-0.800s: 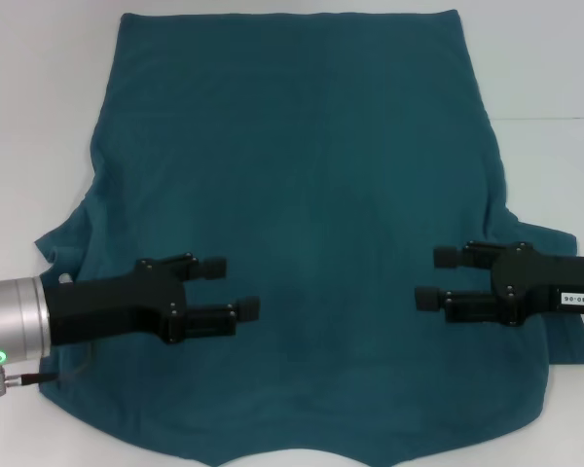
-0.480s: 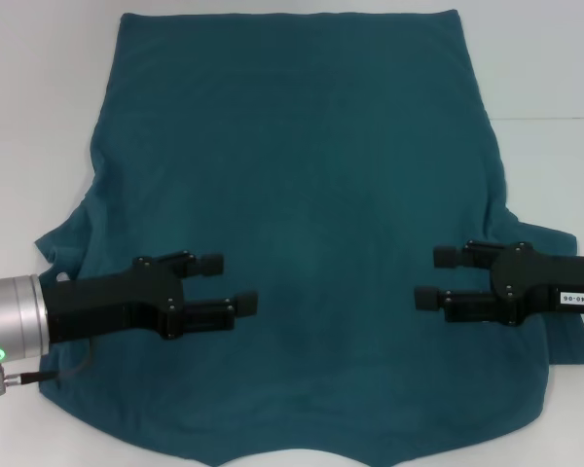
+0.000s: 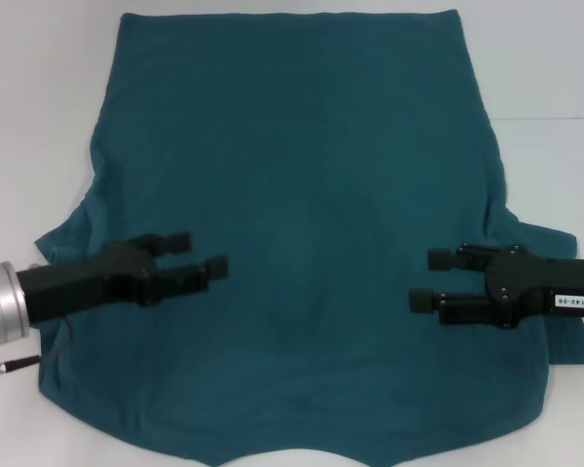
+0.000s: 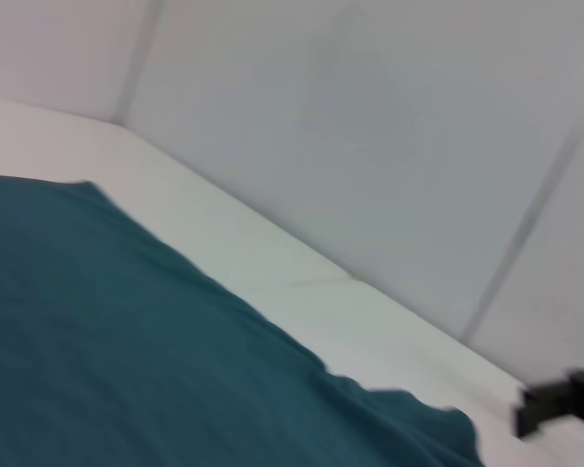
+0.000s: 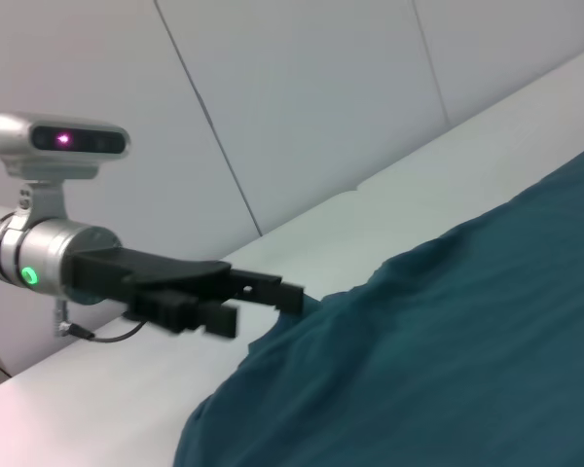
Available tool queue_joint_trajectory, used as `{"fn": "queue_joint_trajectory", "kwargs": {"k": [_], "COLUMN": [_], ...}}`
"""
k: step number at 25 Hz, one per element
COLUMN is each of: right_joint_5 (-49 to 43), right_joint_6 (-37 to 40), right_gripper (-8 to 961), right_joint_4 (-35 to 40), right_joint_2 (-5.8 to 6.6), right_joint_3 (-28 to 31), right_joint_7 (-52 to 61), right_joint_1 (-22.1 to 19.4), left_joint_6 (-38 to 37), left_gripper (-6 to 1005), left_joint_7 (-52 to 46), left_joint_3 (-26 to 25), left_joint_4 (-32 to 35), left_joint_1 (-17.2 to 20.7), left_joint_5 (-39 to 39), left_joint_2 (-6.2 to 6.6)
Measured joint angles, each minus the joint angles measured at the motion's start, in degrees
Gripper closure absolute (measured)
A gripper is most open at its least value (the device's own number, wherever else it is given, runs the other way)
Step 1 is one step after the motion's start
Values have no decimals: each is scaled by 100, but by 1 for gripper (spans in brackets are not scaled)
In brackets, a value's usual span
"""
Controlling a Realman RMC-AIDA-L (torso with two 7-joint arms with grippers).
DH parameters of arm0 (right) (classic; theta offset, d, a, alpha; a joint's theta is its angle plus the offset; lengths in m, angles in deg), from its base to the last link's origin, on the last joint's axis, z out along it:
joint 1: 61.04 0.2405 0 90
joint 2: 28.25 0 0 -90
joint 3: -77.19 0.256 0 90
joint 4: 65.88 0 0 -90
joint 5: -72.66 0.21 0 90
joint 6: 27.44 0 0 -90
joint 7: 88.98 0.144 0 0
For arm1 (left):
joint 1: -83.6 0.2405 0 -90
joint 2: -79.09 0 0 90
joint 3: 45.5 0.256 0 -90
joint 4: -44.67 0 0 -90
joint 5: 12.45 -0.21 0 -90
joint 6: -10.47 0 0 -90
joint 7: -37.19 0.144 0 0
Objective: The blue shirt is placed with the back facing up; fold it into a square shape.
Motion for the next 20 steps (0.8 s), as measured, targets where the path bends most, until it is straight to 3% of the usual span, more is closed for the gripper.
{"fn": "queue_joint_trajectory", "kwargs": {"k": [14, 20], "right_joint_5": [-1, 0], "right_joint_6": [24, 35], "right_gripper": [59, 59], "right_joint_4": [1, 1], "right_joint_2": [-82, -88], "right_joint_3": [-1, -2], "right_joint_7": [194, 225], "right_joint_1": [11, 20], "left_joint_6": [1687, 2007], "left_gripper": [110, 111], "left_joint_7": [-793, -807], "left_joint_3": [-481, -753], "left_joint_4": [19, 14], "left_joint_1": [211, 279], "left_joint_5": [-39, -49], "left_joint_2": [6, 40]}}
